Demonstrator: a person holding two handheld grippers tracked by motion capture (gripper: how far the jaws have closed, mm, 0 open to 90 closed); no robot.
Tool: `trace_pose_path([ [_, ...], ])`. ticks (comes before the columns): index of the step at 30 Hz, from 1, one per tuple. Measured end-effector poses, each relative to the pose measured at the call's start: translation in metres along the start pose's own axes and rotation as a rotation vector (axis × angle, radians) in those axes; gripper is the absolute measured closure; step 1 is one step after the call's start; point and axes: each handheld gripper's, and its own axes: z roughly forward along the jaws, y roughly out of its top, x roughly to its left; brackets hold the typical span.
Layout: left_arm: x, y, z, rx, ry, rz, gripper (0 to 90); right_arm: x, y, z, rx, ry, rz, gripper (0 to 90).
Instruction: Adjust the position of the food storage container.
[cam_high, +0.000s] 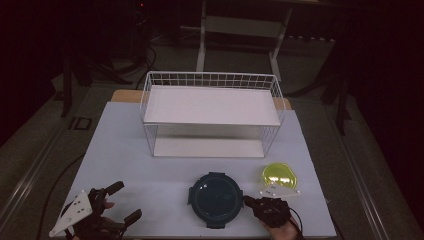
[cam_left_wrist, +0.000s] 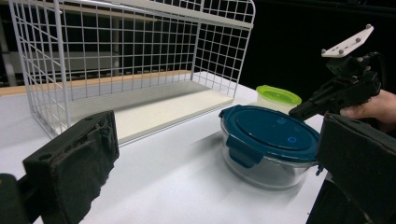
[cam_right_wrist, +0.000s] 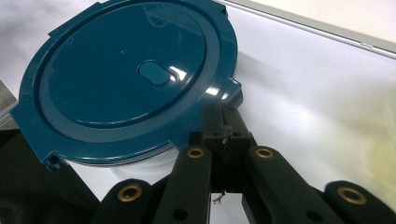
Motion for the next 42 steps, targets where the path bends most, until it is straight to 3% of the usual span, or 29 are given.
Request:
trace_pose_path([
  [12, 0.000, 0.000, 0.000, 0.004, -0.007, -0.005, 0.0, 0.019, 0.021, 0.028, 0.011, 0.063, -0.033, 90.0],
  [16, 0.001, 0.000, 0.000, 0.002, -0.008, -0.004, 0.0, 0.017, 0.022, 0.028, 0.013, 0.079, -0.021, 90.0],
  [20, 0.001, 0.000, 0.000, 0.001, -0.009, -0.008, 0.0, 0.014, 0.016, 0.028, 0.033, 0.066, -0.024, 90.0],
  [26, 0.000, 0.000, 0.001, 0.003, -0.009, -0.006, 0.0, 0.020, 0.014, 0.030, 0.041, 0.063, -0.042, 90.0],
  [28, 0.000, 0.000, 0.001, 0.002, -0.008, -0.007, 0.0, 0.019, 0.015, 0.031, 0.038, 0.077, -0.024, 90.0],
  [42, 0.001, -0.001, 0.001, 0.008, -0.015, -0.006, 0.0, 0.044, 0.029, 0.052, 0.052, 0.144, -0.065, 90.0],
])
